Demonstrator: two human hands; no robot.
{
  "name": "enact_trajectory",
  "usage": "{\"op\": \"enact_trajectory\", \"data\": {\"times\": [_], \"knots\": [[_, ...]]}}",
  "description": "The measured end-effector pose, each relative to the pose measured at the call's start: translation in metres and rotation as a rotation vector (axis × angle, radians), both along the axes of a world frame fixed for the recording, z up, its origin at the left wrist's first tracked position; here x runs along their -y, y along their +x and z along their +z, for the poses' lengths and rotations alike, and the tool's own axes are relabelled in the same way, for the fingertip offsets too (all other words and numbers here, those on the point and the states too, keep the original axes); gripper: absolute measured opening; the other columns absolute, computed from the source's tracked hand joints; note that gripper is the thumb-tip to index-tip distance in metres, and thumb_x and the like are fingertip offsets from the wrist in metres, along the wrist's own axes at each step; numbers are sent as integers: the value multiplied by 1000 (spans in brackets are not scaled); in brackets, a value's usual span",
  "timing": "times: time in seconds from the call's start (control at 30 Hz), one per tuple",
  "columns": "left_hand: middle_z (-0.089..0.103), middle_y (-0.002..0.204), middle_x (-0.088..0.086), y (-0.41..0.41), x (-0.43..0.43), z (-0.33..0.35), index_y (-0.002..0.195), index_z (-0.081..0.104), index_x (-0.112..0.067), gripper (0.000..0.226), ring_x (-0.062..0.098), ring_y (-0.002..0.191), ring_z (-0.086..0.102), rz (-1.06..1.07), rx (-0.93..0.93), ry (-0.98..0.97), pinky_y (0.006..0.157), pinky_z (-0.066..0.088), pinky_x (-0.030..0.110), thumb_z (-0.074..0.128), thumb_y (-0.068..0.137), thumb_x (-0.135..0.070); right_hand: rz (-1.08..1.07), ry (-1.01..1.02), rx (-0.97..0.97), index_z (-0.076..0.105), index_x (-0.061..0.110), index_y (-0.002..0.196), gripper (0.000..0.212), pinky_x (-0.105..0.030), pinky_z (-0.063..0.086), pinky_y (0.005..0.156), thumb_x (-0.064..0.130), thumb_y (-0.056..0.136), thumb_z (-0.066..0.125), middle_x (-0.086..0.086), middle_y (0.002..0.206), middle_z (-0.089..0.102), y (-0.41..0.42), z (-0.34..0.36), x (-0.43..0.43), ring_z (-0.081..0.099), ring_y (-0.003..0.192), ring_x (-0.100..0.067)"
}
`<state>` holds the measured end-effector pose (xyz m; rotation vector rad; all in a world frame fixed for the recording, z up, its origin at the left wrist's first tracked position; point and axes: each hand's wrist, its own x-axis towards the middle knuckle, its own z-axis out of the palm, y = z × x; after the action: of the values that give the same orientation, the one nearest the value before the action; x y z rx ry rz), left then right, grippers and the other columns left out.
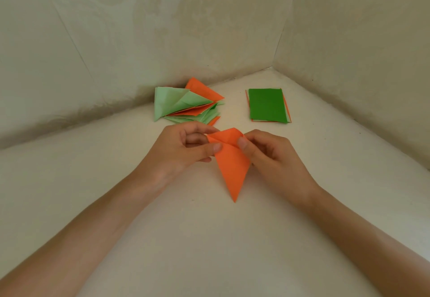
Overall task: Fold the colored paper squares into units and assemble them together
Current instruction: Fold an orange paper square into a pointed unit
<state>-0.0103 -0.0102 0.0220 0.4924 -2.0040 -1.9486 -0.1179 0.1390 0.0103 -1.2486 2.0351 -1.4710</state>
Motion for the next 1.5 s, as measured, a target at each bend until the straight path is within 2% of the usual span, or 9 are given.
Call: {"op": "enact_trajectory", "data": {"times": [0.2,0.4,0.63,0.83,0.93,1.07,1.23,1.37,1.5], "knots": [[67,63,-4,0,0,0,84,56,-12,18,5,60,61,-37,-76,-68,59,52,19,67,77,1,-122,-29,98,59,-2,73,29,-19,40,57,13,96,49,8,57,54,-6,-2,-1,50,54,-2],[67,70,-7,0,-1,-2,94,68,-16,24,3,67,61,-101,-110,-95,64,50,16,66,70,-13,-161,-66,219,53,10,63,34,-24,39,54,16,96,50,2,56,45,-7,0,2,42,52,-8],[60,56,-8,1,-6,3,71,56,-6,19,3,55,57,-37,-96,-47,57,49,15,61,77,-23,-170,-65,219,55,12,64,32,-23,39,55,18,95,51,2,57,46,-8,-2,3,43,52,-8],[67,60,-4,0,1,-1,88,58,-11,14,5,54,58,4,-35,-9,54,46,15,61,86,2,-156,-36,167,64,15,76,18,-26,40,58,20,92,57,-8,60,52,-6,0,2,46,55,-10],[66,60,-6,0,1,-1,88,63,-14,13,3,54,59,23,-11,-5,54,47,14,59,87,-2,-117,-48,186,63,21,82,8,-22,37,56,15,87,63,6,51,49,-4,0,2,43,53,-6],[63,55,-6,0,0,1,84,63,-14,14,3,48,55,55,20,6,50,44,12,58,89,-2,-61,-105,149,61,31,89,22,-28,34,58,9,88,62,3,50,44,-4,-3,3,40,56,-12],[55,59,4,3,1,4,76,64,-18,25,7,47,46,74,-3,13,45,38,14,54,90,-1,71,-141,165,62,28,109,39,-11,44,76,-4,91,52,23,86,69,-2,2,0,59,81,9],[58,55,-5,1,3,5,77,63,-10,27,5,49,53,74,-3,63,47,43,15,45,92,2,134,-127,158,65,21,109,32,-19,43,84,3,87,50,-8,103,67,-1,1,-2,62,94,-14],[65,62,-3,2,4,5,77,63,-8,24,8,57,62,59,-18,122,55,52,21,46,93,-4,166,-96,95,62,15,111,43,-12,38,80,-1,79,39,-14,98,61,-3,2,-5,56,86,-4]]}}
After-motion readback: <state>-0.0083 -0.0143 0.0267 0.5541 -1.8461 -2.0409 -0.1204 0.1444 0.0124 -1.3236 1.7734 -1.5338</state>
